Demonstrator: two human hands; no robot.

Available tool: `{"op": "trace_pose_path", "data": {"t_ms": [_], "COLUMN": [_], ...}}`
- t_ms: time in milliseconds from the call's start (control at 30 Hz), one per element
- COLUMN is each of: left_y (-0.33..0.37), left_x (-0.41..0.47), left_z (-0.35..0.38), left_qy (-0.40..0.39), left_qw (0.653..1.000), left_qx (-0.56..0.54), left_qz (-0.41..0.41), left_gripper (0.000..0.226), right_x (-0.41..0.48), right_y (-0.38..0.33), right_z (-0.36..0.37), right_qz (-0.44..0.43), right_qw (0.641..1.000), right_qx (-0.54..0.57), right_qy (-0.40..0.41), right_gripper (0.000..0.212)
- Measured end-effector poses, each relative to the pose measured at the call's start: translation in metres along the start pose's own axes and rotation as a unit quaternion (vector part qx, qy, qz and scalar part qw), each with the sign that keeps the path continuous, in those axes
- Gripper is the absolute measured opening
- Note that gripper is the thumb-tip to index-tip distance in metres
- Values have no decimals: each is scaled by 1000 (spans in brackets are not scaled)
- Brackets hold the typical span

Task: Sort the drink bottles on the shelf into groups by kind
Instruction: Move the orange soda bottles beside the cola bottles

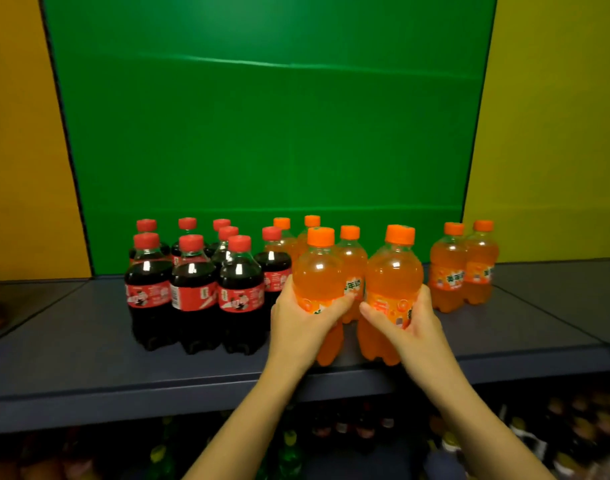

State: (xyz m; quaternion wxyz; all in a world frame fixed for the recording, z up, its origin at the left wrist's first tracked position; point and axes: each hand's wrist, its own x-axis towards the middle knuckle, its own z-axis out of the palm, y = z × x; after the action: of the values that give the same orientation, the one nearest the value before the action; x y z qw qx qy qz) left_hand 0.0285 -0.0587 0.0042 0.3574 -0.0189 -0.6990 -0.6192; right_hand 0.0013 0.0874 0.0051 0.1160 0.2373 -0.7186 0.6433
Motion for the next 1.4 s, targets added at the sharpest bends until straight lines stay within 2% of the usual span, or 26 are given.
{"op": "trace_pose_path", "data": {"t_ms": [67,133,267,433,567,667,800,1000,1100,1200,1300,1400], "left_y": [-10,-18,-29,-37,-41,-47,-55,-58,-46,-20,12,33], "left_x": [2,6,10,21,29,32,34,35,25,4,-19,-36], "left_z": [15,25,34,41,45,47,48,43,32,11,-25,-75], "left_qy": [15,35,59,73,50,25,4,-37,-47,-33,9,56], "left_qw": [1000,999,997,994,995,994,992,982,971,949,905,855], "left_qx": [9,24,43,78,90,105,122,181,231,313,416,508], "left_qz": [-2,3,-2,-11,-12,-14,-29,-39,-31,29,87,94], "left_gripper": [50,48,51,54,56,61,80,86,86,63,38,28], "right_x": [7,15,26,34,40,44,46,50,46,33,20,11], "right_y": [13,25,42,54,61,62,66,70,65,56,41,19], "right_z": [-11,-17,-19,-13,-7,-3,-2,-2,-7,-20,-22,-6], "right_qz": [5,6,11,-2,-2,-22,-30,-20,-31,-128,-209,-248], "right_qw": [1000,999,997,996,987,978,970,961,973,968,957,939], "right_qx": [-21,-44,-65,-84,-151,-196,-237,-276,-217,-185,-196,-235], "right_qy": [8,16,28,38,57,65,48,20,69,112,49,-36], "right_gripper": [53,51,55,71,85,83,78,84,84,66,44,37]}}
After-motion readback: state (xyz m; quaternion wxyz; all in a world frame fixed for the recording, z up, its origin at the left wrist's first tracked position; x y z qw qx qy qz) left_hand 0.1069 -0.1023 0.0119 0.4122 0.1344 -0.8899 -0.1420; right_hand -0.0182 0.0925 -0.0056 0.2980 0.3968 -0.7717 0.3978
